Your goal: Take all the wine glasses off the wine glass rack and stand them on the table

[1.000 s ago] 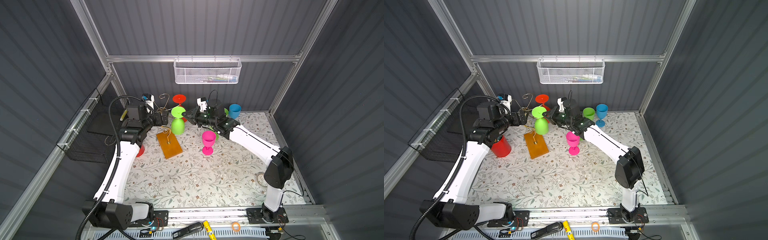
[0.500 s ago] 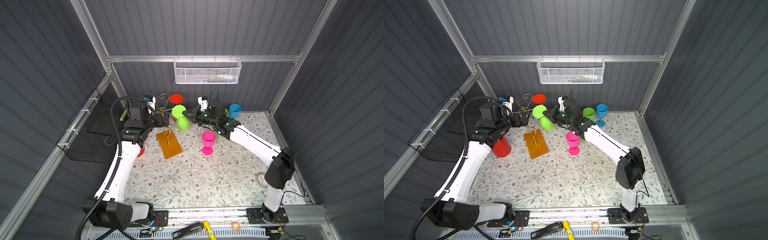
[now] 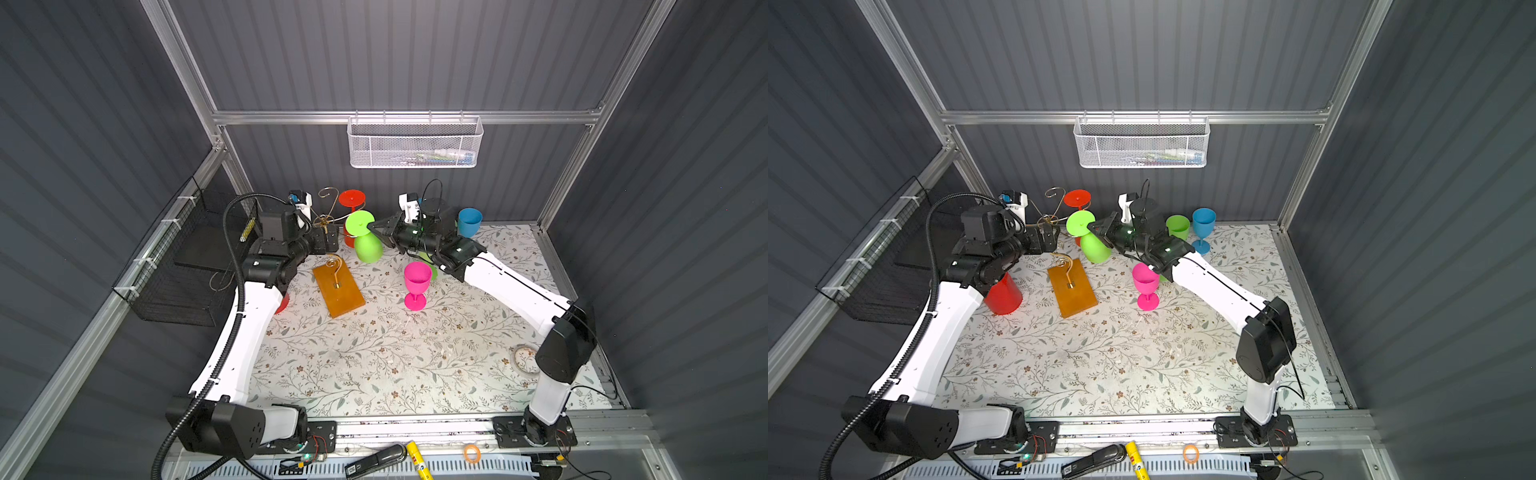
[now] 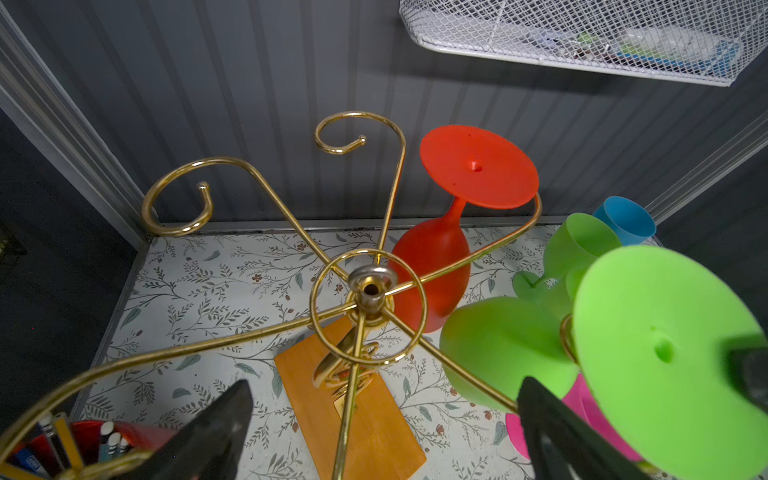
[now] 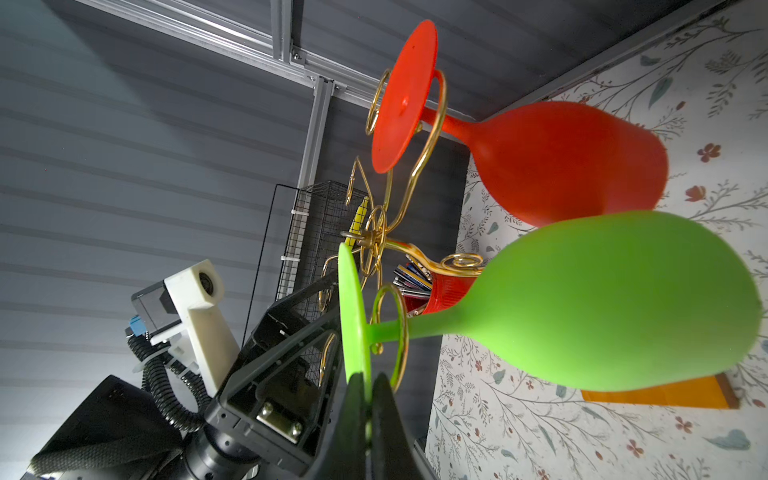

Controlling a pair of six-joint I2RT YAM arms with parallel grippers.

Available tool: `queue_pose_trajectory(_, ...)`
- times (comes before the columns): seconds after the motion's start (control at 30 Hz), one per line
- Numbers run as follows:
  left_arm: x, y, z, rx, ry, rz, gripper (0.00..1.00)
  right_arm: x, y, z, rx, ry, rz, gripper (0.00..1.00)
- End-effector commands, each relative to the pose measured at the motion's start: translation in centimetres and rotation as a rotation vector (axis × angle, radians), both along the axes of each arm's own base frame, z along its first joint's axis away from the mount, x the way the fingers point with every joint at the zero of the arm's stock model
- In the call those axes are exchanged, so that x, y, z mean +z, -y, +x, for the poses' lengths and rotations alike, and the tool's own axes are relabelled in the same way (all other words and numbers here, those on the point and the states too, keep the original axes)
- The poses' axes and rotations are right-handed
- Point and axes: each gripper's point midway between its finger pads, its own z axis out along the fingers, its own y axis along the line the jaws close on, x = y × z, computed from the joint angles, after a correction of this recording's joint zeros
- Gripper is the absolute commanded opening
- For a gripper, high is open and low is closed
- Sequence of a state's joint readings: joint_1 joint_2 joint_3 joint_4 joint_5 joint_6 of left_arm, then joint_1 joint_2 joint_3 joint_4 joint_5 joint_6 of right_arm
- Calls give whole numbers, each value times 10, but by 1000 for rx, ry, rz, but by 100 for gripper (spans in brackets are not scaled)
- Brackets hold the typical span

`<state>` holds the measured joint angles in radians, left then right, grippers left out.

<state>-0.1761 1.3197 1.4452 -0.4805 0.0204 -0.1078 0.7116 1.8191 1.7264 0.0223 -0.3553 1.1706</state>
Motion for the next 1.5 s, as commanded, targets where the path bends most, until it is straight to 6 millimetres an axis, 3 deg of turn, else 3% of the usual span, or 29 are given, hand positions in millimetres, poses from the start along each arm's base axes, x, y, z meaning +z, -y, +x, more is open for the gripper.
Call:
queue_pose_trajectory(0.0,-13,-1,4,7,-30,30,99,21,5,-8,-2,45,32,0)
queue_pose_trajectory(0.87,-20,-3,9,24,-47,33,99,27,-8,-28,47,59,23,0)
queue_pose_trajectory(1.47,-1,-16,-1,99,2,20,98,30,-24,-31,72,58,27,0)
